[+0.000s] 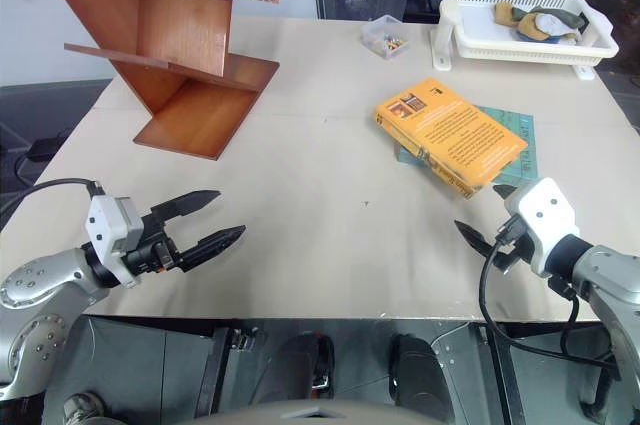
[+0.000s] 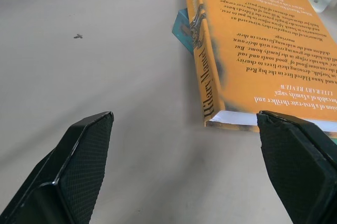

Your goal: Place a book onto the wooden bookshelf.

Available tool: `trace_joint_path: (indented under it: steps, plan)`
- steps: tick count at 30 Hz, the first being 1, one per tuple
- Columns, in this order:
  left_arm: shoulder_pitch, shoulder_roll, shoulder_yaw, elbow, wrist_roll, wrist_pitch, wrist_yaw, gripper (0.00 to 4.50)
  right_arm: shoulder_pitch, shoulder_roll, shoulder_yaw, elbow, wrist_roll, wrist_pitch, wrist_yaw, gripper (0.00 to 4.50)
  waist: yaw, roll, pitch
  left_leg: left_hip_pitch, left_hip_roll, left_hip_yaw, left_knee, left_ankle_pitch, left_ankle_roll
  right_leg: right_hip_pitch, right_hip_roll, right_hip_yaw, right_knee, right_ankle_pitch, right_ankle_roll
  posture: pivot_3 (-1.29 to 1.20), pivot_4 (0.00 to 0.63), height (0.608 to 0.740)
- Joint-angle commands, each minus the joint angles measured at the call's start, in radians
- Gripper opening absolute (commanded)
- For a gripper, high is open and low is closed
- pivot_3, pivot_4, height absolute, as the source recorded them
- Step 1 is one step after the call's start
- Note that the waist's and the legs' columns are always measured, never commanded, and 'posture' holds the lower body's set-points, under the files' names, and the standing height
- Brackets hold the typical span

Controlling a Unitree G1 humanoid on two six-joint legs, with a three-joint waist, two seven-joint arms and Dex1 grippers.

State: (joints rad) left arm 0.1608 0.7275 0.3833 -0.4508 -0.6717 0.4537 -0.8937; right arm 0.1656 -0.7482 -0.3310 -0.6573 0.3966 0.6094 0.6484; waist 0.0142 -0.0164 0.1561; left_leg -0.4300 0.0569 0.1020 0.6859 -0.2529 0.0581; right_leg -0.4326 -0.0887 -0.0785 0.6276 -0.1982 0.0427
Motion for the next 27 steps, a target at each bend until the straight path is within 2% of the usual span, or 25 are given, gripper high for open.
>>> trace_joint_path:
  steps: [1,4,9,11,13,14,19,24,27]
  plan:
    - [-0.003,-0.008,0.006,-0.002,-0.010,-0.018,-0.008,4.50,-0.005,-0.016,-0.041,-0.007,-0.005,-0.024,0.005,4.47,0.000,0.000,0.000,0.000,0.000,0.000,0.000,0.000,0.000,0.000,0.000,0.000,0.000,0.000,0.000,0.00,0.150,0.740]
    - [-0.007,-0.021,-0.003,0.002,-0.009,-0.035,-0.017,4.50,-0.007,-0.016,-0.040,0.003,-0.007,-0.027,0.002,4.47,0.000,0.000,0.000,0.000,0.000,0.000,0.000,0.000,0.000,0.000,0.000,0.000,0.000,0.000,0.000,0.00,0.150,0.740]
    - [-0.029,-0.021,-0.009,-0.002,-0.019,-0.024,-0.019,4.50,-0.026,-0.015,-0.036,0.008,0.001,-0.009,-0.006,2.23,0.000,0.000,0.000,0.000,0.000,0.000,0.000,0.000,0.000,0.000,0.000,0.000,0.000,0.000,0.000,0.00,0.150,0.740]
    - [-0.040,-0.020,-0.014,-0.002,-0.020,-0.021,-0.020,4.50,-0.028,-0.013,-0.038,0.010,-0.001,-0.004,-0.012,1.02,0.000,0.000,0.000,0.000,0.000,0.000,0.000,0.000,0.000,0.000,0.000,0.000,0.000,0.000,0.000,0.00,0.150,0.740]
    - [-0.057,-0.022,-0.024,-0.007,-0.022,-0.016,-0.015,4.50,-0.031,-0.004,-0.045,0.011,-0.006,0.004,-0.032,0.20,0.000,0.000,0.000,0.000,0.000,0.000,0.000,0.000,0.000,0.000,0.000,0.000,0.000,0.000,0.000,0.00,0.150,0.740]
    - [-0.066,-0.022,-0.030,-0.012,-0.023,-0.012,-0.011,4.50,-0.033,0.001,-0.047,0.012,-0.010,0.007,-0.043,0.08,0.000,0.000,0.000,0.000,0.000,0.000,0.000,0.000,0.000,0.000,0.000,0.000,0.000,0.000,0.000,0.00,0.150,0.740]
    - [-0.141,-0.028,-0.076,-0.037,-0.030,0.008,0.015,4.50,-0.085,0.001,-0.029,0.050,-0.060,0.051,-0.127,0.08,0.000,0.000,0.000,0.000,-0.001,0.000,0.000,0.000,0.000,0.001,0.000,0.000,0.000,0.000,0.000,0.00,0.150,0.740]
    - [-0.198,-0.032,-0.144,-0.071,-0.020,0.011,0.026,4.50,-0.173,-0.016,-0.014,0.129,-0.111,0.201,-0.228,0.08,0.000,0.000,0.000,0.000,-0.002,0.001,0.000,0.000,0.000,0.001,0.001,0.001,0.000,0.001,-0.002,0.00,0.150,0.740]
    - [-0.282,-0.083,-0.206,-0.092,-0.034,0.028,0.086,4.50,-0.317,0.001,-0.019,0.320,-0.166,0.275,-0.339,0.08,0.000,0.000,0.000,0.000,-0.003,0.001,0.000,0.000,0.000,0.001,0.001,0.001,0.000,0.002,-0.003,0.00,0.150,0.740]
